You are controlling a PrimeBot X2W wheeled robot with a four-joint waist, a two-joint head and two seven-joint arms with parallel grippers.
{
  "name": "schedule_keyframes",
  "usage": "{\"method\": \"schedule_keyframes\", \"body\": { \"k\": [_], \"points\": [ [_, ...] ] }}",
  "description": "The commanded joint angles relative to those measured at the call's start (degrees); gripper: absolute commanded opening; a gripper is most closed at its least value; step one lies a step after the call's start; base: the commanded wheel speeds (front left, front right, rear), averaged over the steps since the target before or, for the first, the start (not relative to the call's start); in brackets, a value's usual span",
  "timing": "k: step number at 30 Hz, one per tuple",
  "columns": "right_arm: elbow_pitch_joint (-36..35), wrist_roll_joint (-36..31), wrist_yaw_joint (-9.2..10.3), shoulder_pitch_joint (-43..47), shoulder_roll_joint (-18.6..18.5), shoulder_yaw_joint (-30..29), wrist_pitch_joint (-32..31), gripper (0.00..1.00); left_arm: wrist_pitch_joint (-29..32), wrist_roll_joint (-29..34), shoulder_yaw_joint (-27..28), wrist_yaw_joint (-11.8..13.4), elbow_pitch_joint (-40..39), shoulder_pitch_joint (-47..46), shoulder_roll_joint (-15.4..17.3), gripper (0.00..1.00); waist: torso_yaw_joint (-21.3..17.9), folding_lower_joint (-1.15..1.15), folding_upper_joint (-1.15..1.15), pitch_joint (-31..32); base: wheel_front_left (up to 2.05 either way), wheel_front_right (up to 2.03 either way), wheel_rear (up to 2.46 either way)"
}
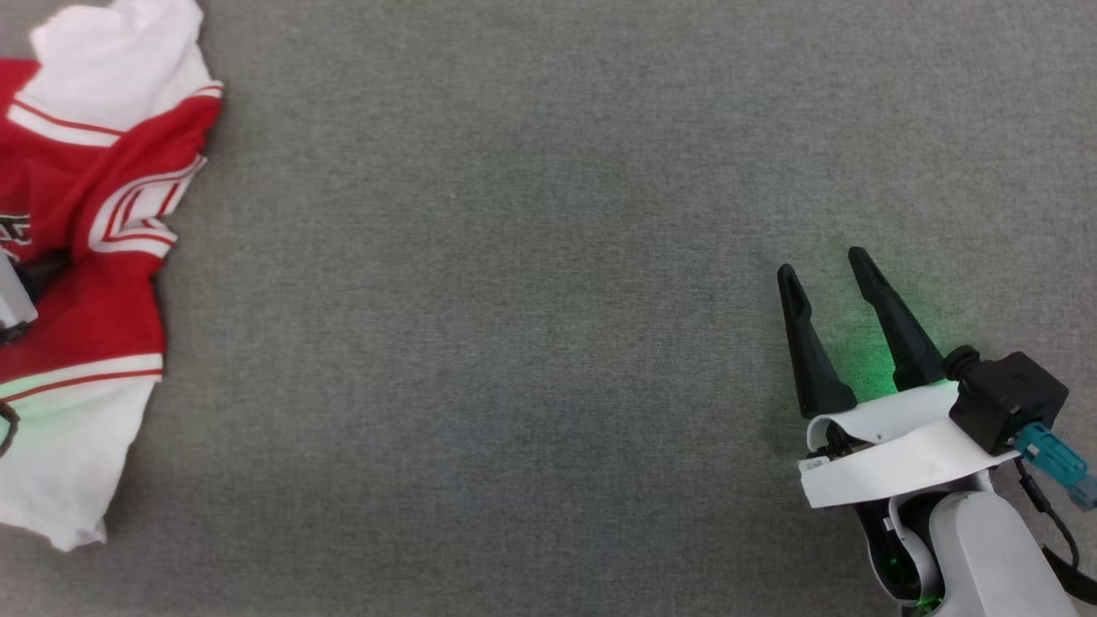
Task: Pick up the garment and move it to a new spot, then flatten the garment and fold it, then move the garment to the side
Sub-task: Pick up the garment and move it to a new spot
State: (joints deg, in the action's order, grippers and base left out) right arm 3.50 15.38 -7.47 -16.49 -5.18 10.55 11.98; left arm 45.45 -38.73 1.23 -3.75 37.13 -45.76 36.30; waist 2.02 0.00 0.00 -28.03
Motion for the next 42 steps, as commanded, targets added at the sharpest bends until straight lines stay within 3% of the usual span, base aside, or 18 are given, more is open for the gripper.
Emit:
{"method": "schedule_keyframes", "body": {
  "k": [1, 9, 10, 11, 30, 40, 42],
  "points": [
    [-0.45, -0.55, -0.04, -0.19, -0.08, -0.05, -0.19, 1.0, 0.37, 0.19, -0.36, 0.32, 0.64, -0.28, -0.35, 1.0, -0.39, 0.0, 0.0, -0.32, 0.0, 0.0, 0.0],
    [-2.83, -0.64, -0.03, 0.28, -0.22, -0.49, -1.57, 1.0, -0.53, -0.04, -1.31, 0.13, 5.77, -1.16, -1.85, 1.0, -0.21, 0.0, 0.0, -0.17, 0.0, 0.0, 0.0],
    [-2.94, -0.67, -0.03, 0.37, -0.23, -0.57, -1.74, 1.0, -0.7, -0.26, -1.54, -0.38, 6.27, -1.33, -2.17, 0.43, -0.14, 0.0, 0.0, -0.02, 0.0, 0.0, 0.0],
    [-3.03, -0.71, -0.04, 0.54, -0.24, -0.69, -1.74, 1.0, -1.63, -0.33, -1.66, -0.74, 6.4, -1.59, -2.35, 0.0, 0.03, 0.0, 0.0, 0.19, 0.0, 0.0, 0.0],
    [-0.47, 0.79, -0.04, 6.12, 0.9, -1.64, -1.3, 1.0, -14.37, 2.49, -5.42, -3.53, 2.48, -11.6, 1.82, 0.0, 5.12, 0.0, 0.0, 13.84, 0.0, 0.0, 0.0],
    [0.18, 1.15, -0.03, 9.25, 1.46, -2.32, -1.34, 1.0, -14.73, 0.56, -13.21, -3.82, -2.54, -16.42, 3.52, 0.0, 6.53, 0.0, 0.0, 21.65, 0.0, 0.0, 0.0],
    [0.09, 0.88, -0.03, 10.3, 1.58, -3.27, -1.29, 1.0, -12.81, -3.18, -15.41, -3.8, -3.77, -17.24, 2.94, 0.0, 6.61, 0.0, 0.0, 23.59, 0.0, 0.0, 0.0]
  ]
}}
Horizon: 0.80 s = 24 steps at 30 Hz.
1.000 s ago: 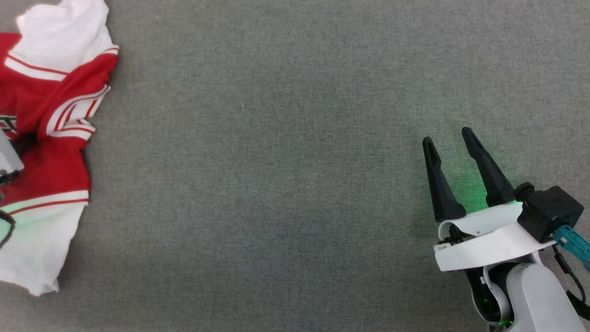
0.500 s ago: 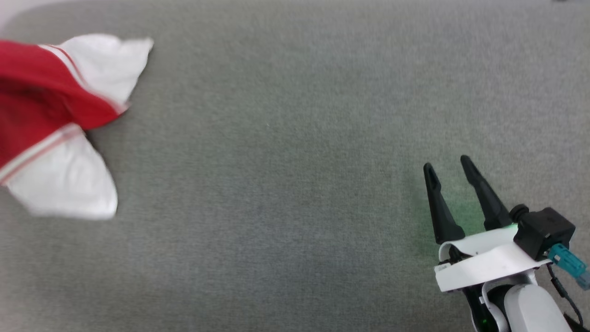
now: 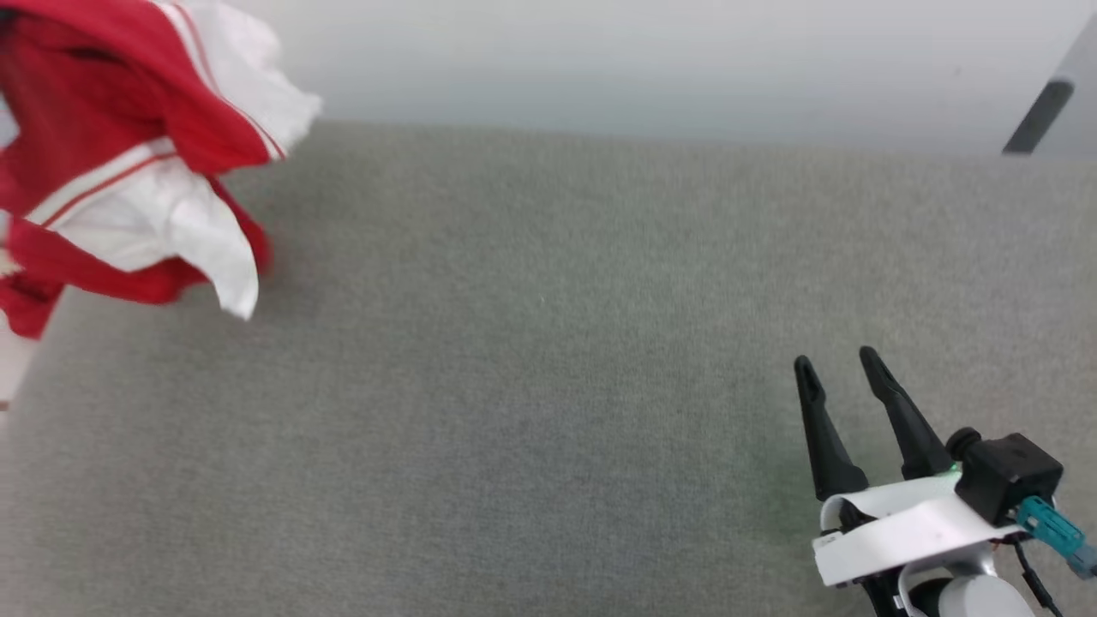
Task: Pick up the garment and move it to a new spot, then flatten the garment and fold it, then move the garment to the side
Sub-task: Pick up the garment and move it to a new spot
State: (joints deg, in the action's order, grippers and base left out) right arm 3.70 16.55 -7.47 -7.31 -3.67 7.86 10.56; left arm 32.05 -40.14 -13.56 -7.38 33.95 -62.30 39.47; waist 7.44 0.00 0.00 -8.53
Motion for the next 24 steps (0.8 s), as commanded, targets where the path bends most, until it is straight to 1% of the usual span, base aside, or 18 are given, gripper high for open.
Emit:
{"method": "schedule_keyframes", "body": {
  "k": [1, 6, 14, 18, 24],
  "points": [
    [-0.13, -0.31, -0.03, 1.43, 0.15, -1.11, 0.18, 1.0, 1.09, -2.53, -1.36, -0.17, -1.04, -0.93, -0.11, 0.0, 1.13, 0.0, 0.0, 4.62, 0.0, 0.0, 0.0],
    [-0.68, -0.78, -0.03, 2.42, 0.3, -3.46, 0.04, 1.0, 2.96, -5.36, -3.87, -0.17, -3.14, -0.77, -0.12, 0.0, 0.25, 0.0, 0.0, 5.8, 0.0, 0.0, 0.0],
    [-2.26, -2.4, -0.03, 4.26, 0.45, -10.61, -0.5, 1.0, 5.98, -8.97, -5.96, -0.12, -9.23, 0.35, -1.82, 0.0, -2.55, 0.0, 0.0, 5.72, 0.0, 0.0, 0.0],
    [-2.98, -3.04, -0.03, 4.98, 0.52, -14.32, -0.6, 1.0, 8.22, -9.88, -7.22, 1.1, -14.13, 1.45, -3.6, 0.0, -4.14, 0.0, 0.0, 5.39, 0.0, 0.0, 0.0],
    [-3.81, -3.62, -0.03, 5.72, 0.65, -18.29, -0.52, 1.0, 11.2, -10.91, -9.3, 4.12, -23.29, 3.83, -6.52, 0.0, -7.0, 0.0, 0.0, 4.38, 0.0, 0.0, 0.0]
  ]
}}
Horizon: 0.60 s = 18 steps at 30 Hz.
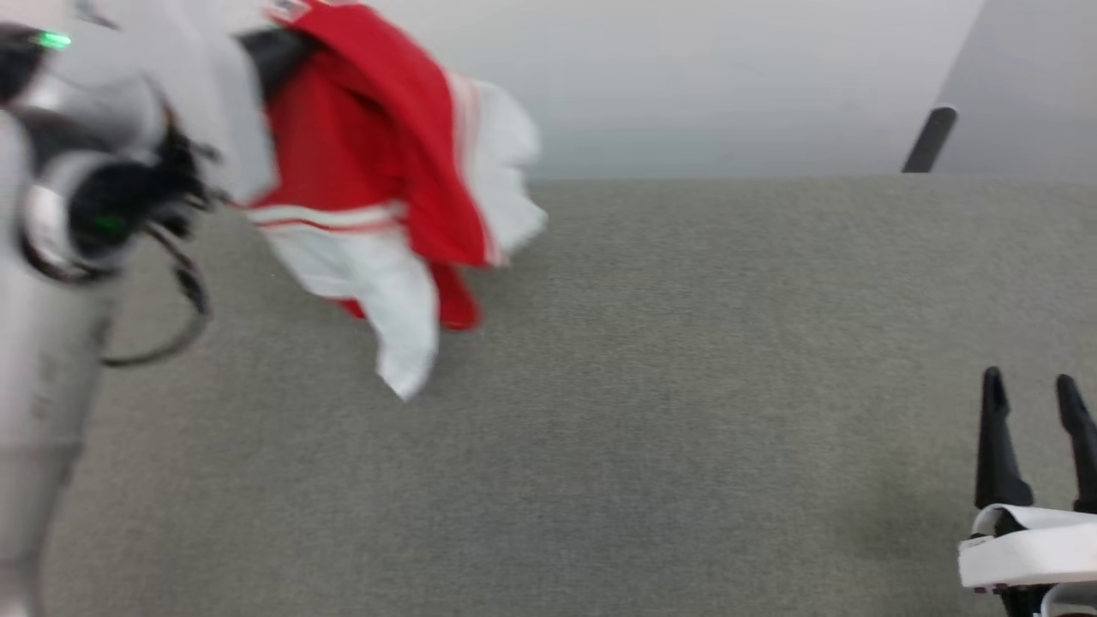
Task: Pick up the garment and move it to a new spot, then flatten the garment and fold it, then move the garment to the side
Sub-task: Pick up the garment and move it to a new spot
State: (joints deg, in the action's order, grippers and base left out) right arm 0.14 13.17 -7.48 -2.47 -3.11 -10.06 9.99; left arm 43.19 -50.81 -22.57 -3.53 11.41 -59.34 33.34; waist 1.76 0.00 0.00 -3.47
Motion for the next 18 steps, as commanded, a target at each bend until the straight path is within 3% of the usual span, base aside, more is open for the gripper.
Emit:
{"method": "schedule_keyframes", "body": {
  "k": [1, 9, 18],
  "points": [
    [-0.31, -0.29, -0.02, 0.87, 0.12, -0.77, 0.0, 1.0, 0.59, -0.25, -0.69, 0.91, -2.2, 1.53, -0.72, 0.0, -1.86, 0.0, 0.0, -0.91, 0.0, 0.0, 0.0],
    [0.41, 0.33, -0.02, -0.45, 0.28, -2.75, 0.75, 1.0, 3.19, 0.39, -5.24, 4.94, -12.2, 7.75, -3.65, 0.0, -5.5, 0.0, 0.0, -3.2, 0.0, 0.0, 0.0],
    [4.0, 2.35, -0.02, -2.55, 0.3, -1.38, 2.2, 1.0, 4.09, 1.11, -11.0, 6.16, -14.51, 15.07, -6.06, 0.0, -8.27, 0.0, 0.0, -6.27, 0.0, 0.0, 0.0]
  ]
}}
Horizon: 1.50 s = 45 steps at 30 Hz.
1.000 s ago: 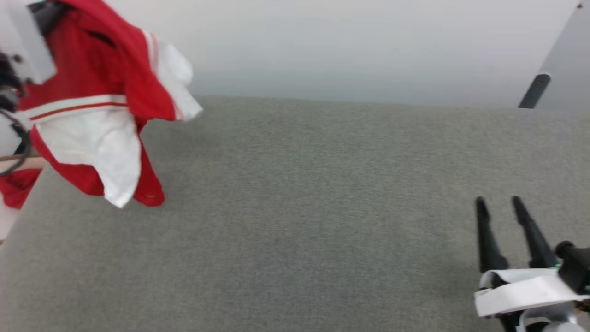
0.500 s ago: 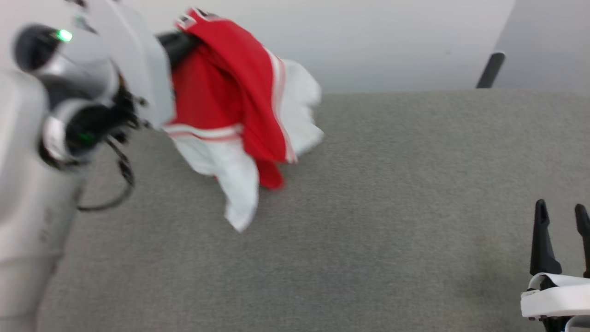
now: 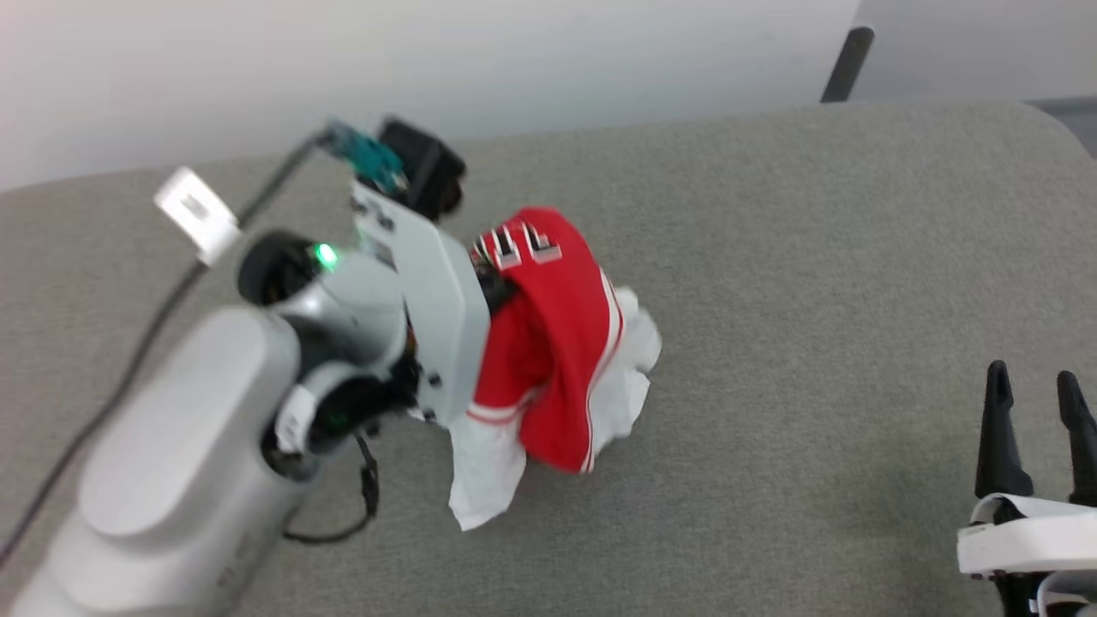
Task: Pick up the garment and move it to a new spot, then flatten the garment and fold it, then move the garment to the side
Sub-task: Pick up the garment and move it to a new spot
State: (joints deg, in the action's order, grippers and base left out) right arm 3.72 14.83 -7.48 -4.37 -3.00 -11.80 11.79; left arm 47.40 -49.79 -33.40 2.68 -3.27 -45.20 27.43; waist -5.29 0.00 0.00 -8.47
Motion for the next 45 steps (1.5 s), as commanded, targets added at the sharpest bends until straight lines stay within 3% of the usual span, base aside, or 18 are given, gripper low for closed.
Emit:
{"method": "schedule_keyframes", "body": {
  "k": [1, 12, 13, 15, 16, 23, 29, 37, 45],
  "points": [
    [0.89, 0.81, -0.02, -1.01, 0.18, 0.53, 0.6, 1.0, -0.23, 0.05, -0.81, -0.19, 0.52, 1.68, -0.42, 0.0, -1.42, 0.0, 0.0, -1.56, 0.0, 0.0, 0.0],
    [4.92, 2.06, -0.02, -3.6, 0.16, 2.59, 2.03, 1.0, -0.47, -0.2, -5.32, -3.25, 6.55, 5.26, -2.12, 0.0, -2.22, 0.0, 0.0, -2.72, 0.0, 0.0, 0.0],
    [5.22, 2.11, -0.02, -3.66, 0.17, 2.67, 2.17, 1.0, -0.6, -0.18, -5.39, -3.52, 7.03, 5.05, -2.11, 0.13, -2.14, 0.0, 0.0, -2.7, 0.0, 0.0, 0.0],
    [5.62, 2.19, -0.02, -3.91, 0.16, 2.76, 2.36, 1.0, -0.79, 0.3, -5.78, -4.28, 7.7, 4.36, -1.92, 0.54, -1.9, 0.0, 0.0, -2.5, 0.0, 0.0, 0.0],
    [5.73, 2.21, -0.02, -3.94, 0.17, 2.8, 2.34, 1.0, -0.79, 0.14, -5.81, -4.54, 7.97, 4.12, -2.04, 1.0, -1.71, 0.0, 0.0, -2.37, 0.0, 0.0, 0.0],
    [6.35, 1.81, -0.02, -2.78, 0.17, 3.27, 2.26, 1.0, -1.27, -1.15, -4.94, -5.25, 7.6, 3.78, -1.72, 1.0, 0.26, 0.0, 0.0, -0.02, 0.0, 0.0, 0.0],
    [6.07, 1.04, -0.02, -1.14, 0.16, 4.08, 1.0, 1.0, -5.22, -1.04, -3.18, -5.38, 6.65, 6.54, -0.4, 1.0, 2.47, 0.0, 0.0, 3.58, 0.0, 0.0, 0.0],
    [5.09, 0.53, -0.02, 1.47, 0.16, 4.98, -1.04, 1.0, -14.36, -0.63, -0.19, -5.87, 5.83, 11.61, 0.52, 1.0, 5.69, 0.0, 0.0, 7.83, 0.0, 0.0, 0.0],
    [4.09, 0.92, -0.02, 3.58, 0.1, 6.13, -2.64, 1.0, -28.2, 1.64, 3.56, -6.33, 3.95, 18.91, 1.86, 1.0, 9.03, 0.0, 0.0, 10.68, 0.0, 0.0, 0.0]
  ]
}}
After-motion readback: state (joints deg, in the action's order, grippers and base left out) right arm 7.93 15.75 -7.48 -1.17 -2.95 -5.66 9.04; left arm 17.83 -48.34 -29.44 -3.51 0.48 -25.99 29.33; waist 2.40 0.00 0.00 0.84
